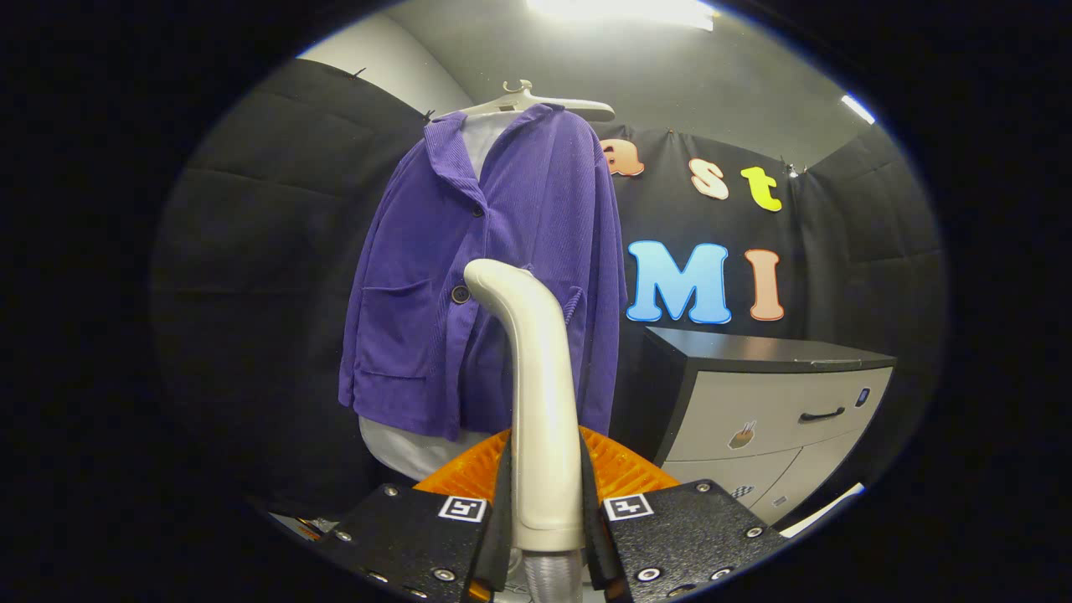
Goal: Iron the clothes twice with a garment steamer, once on the left side and once on the right side.
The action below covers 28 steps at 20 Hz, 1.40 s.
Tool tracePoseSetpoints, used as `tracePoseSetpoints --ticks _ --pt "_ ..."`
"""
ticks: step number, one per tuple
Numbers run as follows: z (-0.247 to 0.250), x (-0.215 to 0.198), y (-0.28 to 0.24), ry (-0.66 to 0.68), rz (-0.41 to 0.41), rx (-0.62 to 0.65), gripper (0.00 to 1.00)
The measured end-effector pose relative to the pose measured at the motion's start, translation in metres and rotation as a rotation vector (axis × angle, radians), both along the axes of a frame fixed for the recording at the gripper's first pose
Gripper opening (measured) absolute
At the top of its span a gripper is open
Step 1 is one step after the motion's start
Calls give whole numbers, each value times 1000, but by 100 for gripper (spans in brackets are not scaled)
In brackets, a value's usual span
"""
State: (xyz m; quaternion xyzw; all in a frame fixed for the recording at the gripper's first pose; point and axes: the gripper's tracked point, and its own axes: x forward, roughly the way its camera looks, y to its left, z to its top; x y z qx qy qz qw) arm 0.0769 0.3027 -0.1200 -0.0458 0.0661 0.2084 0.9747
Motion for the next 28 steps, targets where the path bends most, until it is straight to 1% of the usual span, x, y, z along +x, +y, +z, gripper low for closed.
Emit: tracePoseSetpoints --ticks 3,7,9,11,13,16,17,19,21,28 --pt "-43 -18 0 86 17 -24 36" --pt "-97 -36 -8 193 4 -55 36" --pt "-109 -44 -11 220 -1 -57 36" --pt "-108 -50 -14 232 1 -49 36" --pt "-93 -50 -13 213 6 -37 36" --pt "-56 -50 -10 182 22 -7 36" --pt "-39 -50 -8 170 31 14 36" --pt "9 -45 0 102 55 85 37" --pt "52 -38 5 41 69 108 36" --pt "169 -3 42 -143 123 167 36"
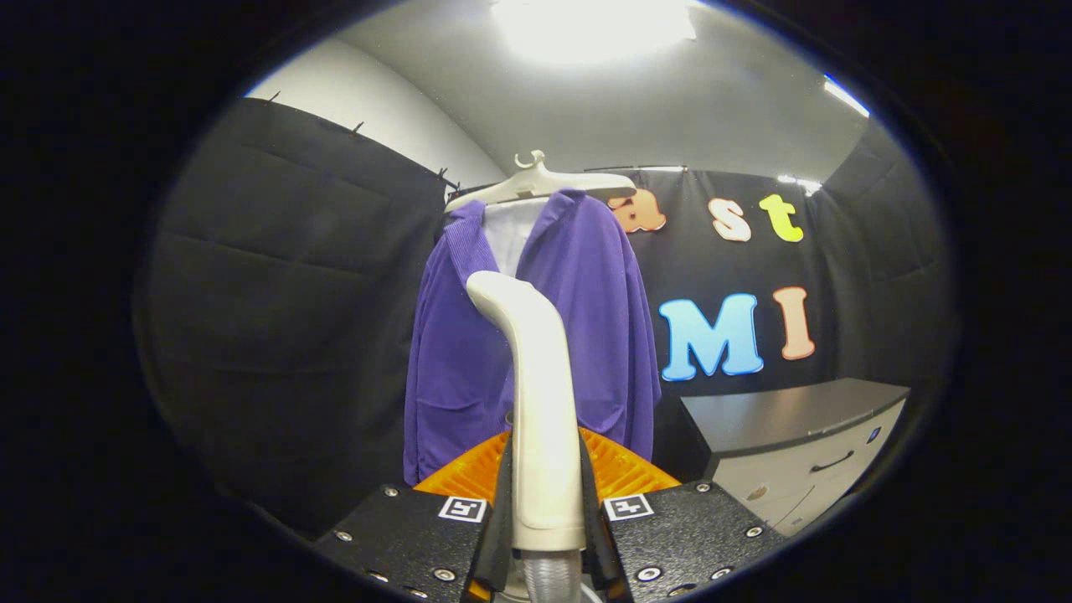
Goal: Iron the clothes twice with a garment steamer, once on the left side and once on the right side.
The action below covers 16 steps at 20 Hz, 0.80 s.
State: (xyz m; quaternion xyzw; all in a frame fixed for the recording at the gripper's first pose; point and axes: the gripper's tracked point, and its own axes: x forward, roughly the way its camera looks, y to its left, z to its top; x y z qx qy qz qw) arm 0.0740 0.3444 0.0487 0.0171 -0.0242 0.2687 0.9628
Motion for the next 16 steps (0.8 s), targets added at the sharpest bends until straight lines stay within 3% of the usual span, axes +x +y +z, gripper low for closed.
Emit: tracePoseSetpoints --ticks 9,16 --pt "86 48 51 -88 6 52 36" --pt "87 84 77 -97 -32 44 36"
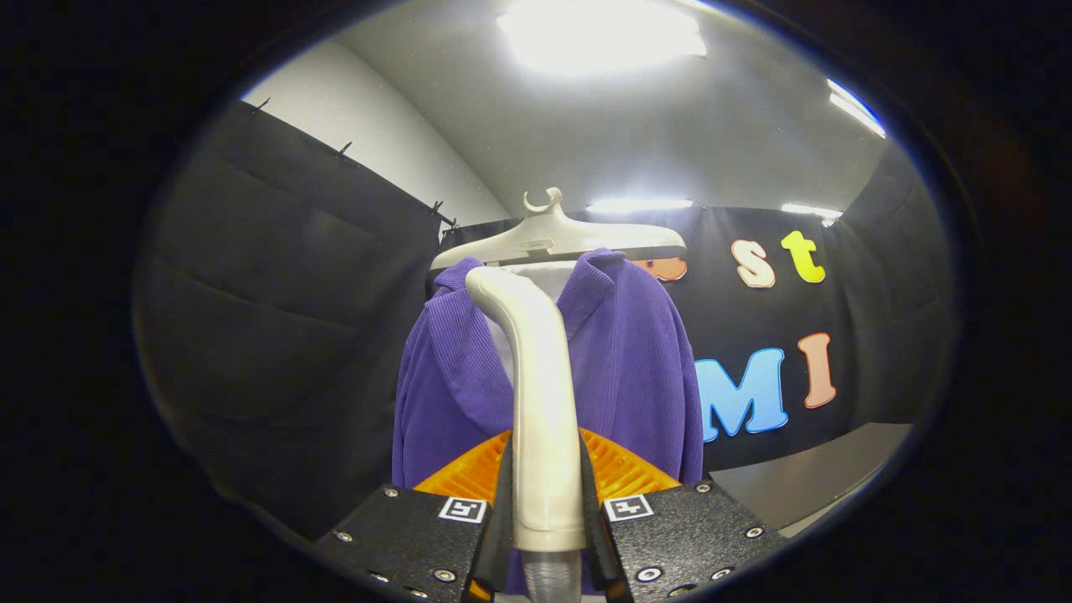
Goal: Iron the clothes twice with a garment steamer, once on the left side and once on the right side.
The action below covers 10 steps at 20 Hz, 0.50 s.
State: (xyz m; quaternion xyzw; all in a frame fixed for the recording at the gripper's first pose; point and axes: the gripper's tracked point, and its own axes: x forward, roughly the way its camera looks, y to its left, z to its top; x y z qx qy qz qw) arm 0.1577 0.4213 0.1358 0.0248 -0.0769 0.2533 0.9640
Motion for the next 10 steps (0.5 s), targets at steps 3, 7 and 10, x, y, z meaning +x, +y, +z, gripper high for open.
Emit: tracePoseSetpoints --ticks 3,7,10 --pt "-16 -4 5 -5 2 -22 36" --pt "-54 -13 5 29 20 -60 36" --pt "-84 -22 -1 61 22 -79 37"
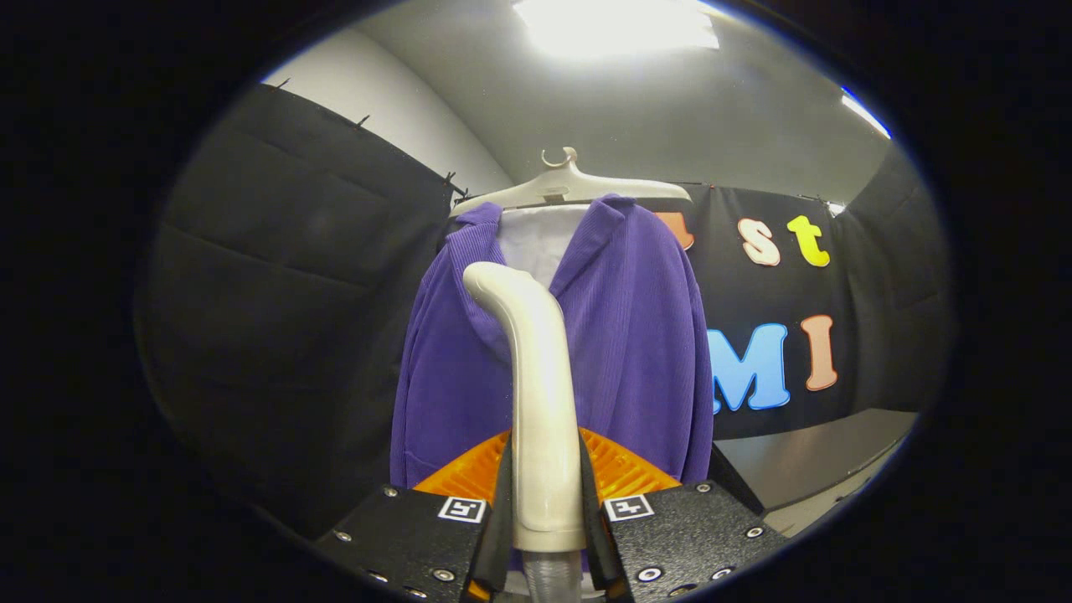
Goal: Iron the clothes twice with a garment steamer, once on the left side and once on the right side.
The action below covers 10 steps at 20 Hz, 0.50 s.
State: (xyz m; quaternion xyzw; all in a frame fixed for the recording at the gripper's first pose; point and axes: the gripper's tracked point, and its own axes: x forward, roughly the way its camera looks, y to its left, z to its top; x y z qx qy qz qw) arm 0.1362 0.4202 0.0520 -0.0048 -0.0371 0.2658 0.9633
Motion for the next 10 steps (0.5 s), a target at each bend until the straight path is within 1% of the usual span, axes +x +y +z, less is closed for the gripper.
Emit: tracePoseSetpoints --ticks 4,7,10 --pt "-35 -13 -5 21 11 -27 37" --pt "-41 -24 -9 -7 11 -28 37" --pt "-59 -31 -10 7 18 -48 37"
